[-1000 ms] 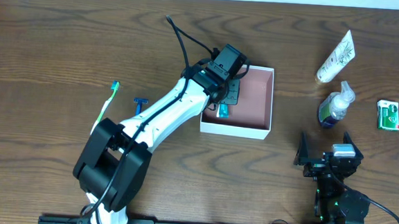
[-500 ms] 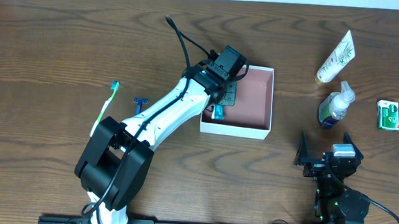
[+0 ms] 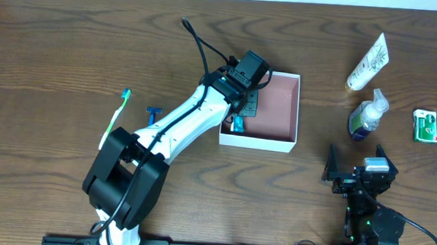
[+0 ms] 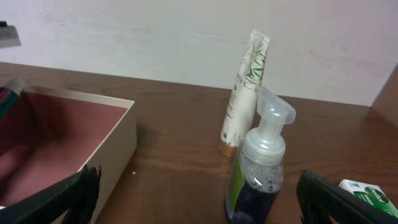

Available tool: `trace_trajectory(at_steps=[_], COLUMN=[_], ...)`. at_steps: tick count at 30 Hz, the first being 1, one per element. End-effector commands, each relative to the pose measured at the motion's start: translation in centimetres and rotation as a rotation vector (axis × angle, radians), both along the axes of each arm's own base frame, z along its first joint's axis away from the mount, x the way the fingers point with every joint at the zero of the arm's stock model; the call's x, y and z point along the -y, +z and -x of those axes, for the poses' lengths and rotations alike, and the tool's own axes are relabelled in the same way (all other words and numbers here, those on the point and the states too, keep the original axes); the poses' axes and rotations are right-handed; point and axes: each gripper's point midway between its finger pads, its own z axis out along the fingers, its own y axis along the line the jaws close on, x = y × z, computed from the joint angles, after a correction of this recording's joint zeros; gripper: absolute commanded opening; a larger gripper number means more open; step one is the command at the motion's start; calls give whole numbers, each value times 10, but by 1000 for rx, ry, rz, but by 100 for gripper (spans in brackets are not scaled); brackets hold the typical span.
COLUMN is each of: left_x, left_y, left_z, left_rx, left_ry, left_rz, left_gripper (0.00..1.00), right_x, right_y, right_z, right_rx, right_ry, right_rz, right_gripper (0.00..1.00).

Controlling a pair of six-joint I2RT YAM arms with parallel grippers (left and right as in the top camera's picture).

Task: Pack container
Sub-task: 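Carry the toothpaste tube into the white box and release it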

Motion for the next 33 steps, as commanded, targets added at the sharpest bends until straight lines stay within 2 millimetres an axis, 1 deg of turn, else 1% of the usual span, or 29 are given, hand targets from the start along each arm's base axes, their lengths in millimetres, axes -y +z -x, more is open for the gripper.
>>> trace_trajectory(at_steps=[1, 5, 7, 12, 13, 15, 29, 31, 33], left_x=[-1, -1, -1, 0, 0, 0, 0, 1, 4], left_y=[-19, -32, -34, -33, -34, -33, -33, -31, -24], left_z=[0, 2, 2, 1, 1, 1, 1, -1, -4], left_rx=[-24, -49, -53, -46, -46, -46, -45, -38, -23], left_ry=[14, 10, 10, 10, 10, 10, 9, 9, 8], left_rz=[-36, -53, -57, -52, -52, -52, -51, -45, -35], left_gripper=[15, 15, 15, 17, 21, 24, 24, 24, 24], right_x=[-1, -1, -1, -1, -1, -1, -1, -1, -1], right_y=[-1, -1, -1, -1, -1, -1, -1, -1, -1], right_z=[0, 0, 0, 0, 0, 0, 0, 0, 0], right_rx=[0, 0, 0, 0, 0, 0, 0, 0, 0], right_ry=[5, 5, 5, 5, 5, 5, 5, 5, 5], right_rz=[13, 13, 13, 13, 13, 13, 13, 13, 13], right_gripper=[99, 99, 99, 99, 99, 99, 99, 99, 99])
